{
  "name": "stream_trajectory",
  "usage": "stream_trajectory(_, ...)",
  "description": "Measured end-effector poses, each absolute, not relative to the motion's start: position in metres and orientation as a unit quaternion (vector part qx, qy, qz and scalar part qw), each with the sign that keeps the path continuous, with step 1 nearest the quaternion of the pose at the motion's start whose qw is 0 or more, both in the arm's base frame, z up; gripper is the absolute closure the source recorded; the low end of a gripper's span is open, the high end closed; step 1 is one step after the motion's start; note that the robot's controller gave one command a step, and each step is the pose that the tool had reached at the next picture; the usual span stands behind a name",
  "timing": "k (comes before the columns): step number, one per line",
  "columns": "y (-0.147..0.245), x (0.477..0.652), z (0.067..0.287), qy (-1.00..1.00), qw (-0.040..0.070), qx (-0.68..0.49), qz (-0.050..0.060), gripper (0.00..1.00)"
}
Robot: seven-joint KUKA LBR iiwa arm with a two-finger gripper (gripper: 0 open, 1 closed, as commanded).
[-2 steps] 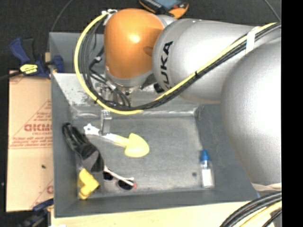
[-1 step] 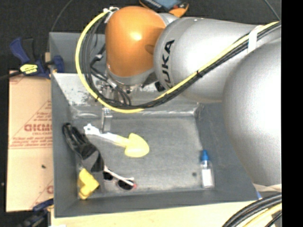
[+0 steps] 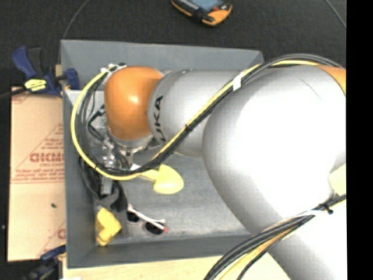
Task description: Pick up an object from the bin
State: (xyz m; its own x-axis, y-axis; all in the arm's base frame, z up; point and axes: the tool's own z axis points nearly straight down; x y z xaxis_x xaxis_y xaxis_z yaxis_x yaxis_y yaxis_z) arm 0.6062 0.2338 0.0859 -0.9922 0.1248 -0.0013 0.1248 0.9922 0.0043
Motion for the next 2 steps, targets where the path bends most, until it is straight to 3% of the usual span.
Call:
stream_trajectory(1, 0.090, 0.600, 0.151, 0.995, 0.002, 0.098, 0.002, 0.00)
stream_trajectory(2, 0.188, 0.570, 0.098, 0.976, -0.002, 0.218, 0.003, 0.00)
